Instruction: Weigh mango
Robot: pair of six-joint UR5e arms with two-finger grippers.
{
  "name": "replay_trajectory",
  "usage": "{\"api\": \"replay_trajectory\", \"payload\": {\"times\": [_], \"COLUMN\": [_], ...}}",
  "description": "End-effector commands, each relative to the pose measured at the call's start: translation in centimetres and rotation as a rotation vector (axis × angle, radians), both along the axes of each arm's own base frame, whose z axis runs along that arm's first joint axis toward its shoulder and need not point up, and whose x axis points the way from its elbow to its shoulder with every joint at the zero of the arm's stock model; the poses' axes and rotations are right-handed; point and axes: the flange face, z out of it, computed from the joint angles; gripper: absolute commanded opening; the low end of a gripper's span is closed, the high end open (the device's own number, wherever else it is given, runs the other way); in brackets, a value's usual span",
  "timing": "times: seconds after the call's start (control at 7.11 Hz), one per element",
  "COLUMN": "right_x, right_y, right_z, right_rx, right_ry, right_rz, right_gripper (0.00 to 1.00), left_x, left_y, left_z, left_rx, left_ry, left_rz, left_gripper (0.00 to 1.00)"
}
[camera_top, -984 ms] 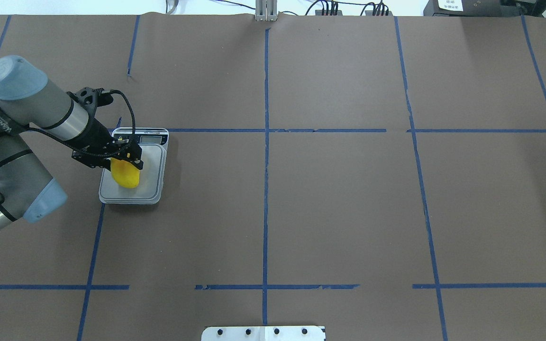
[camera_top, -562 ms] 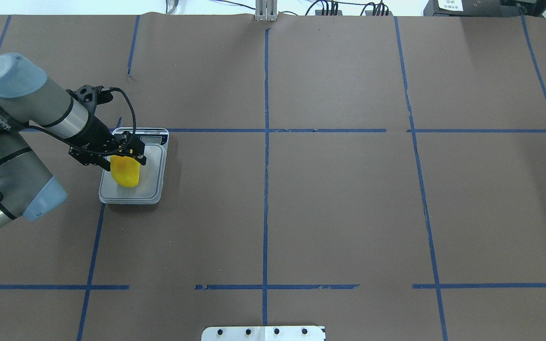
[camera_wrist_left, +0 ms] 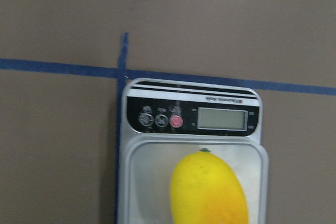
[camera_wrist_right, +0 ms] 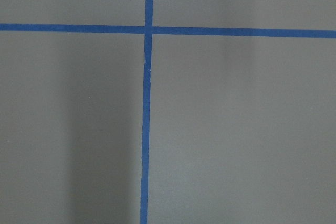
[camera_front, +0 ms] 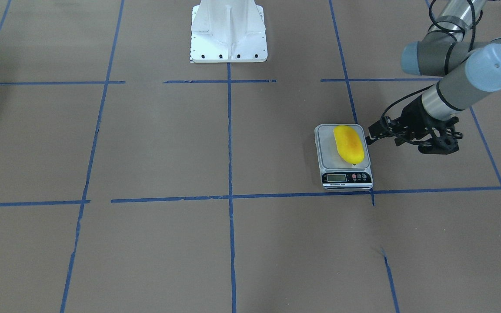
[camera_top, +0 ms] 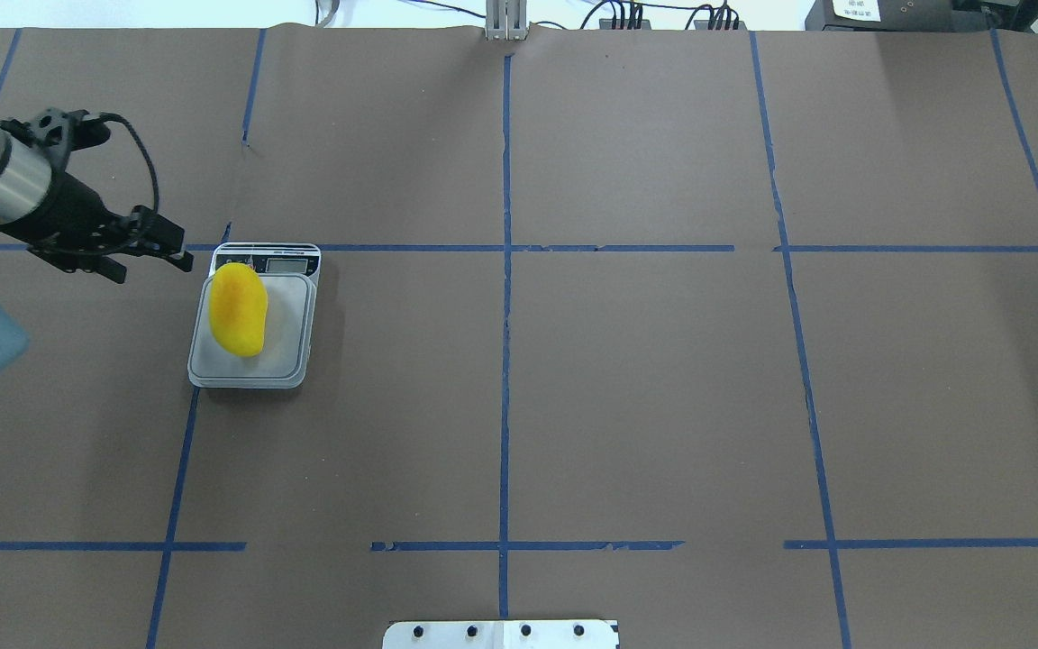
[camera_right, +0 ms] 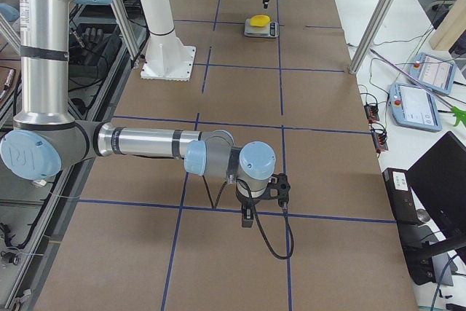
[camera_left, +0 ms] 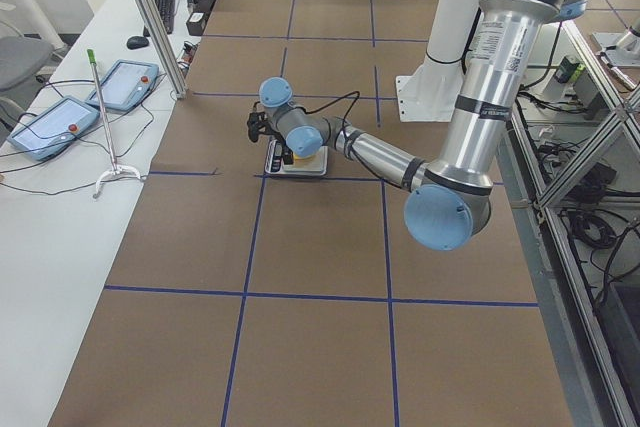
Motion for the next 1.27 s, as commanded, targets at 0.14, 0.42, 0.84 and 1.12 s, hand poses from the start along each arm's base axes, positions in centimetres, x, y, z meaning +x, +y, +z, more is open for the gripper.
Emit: {"api": "replay_trajectory", "payload": {"times": [0.14,0.42,0.84,1.12], "right_x": [0.0,0.0,0.0,0.0], "right_y": [-0.1,0.0,0.0,-0.1], "right_z": [-0.1,0.0,0.0,-0.1], "right_rx": [0.002,0.0,0.0,0.002], "right_ry": [0.0,0.0,0.0,0.0], "right_rz": [0.0,0.0,0.0,0.0], "right_gripper": [1.0,1.0,1.0,1.0], "left_x": [-13.8,-22.6,-31.3,-32.6], "left_y": [2.4,2.0,3.5,3.9], "left_z": [11.6,15.2,20.9,21.9], "left_rx": [0.078,0.074,0.044,0.003], "left_ry": [-0.123,-0.217,-0.239,-0.236], "left_rz": [0.01,0.068,0.068,0.056], "left_gripper": [1.0,1.0,1.0,1.0]}}
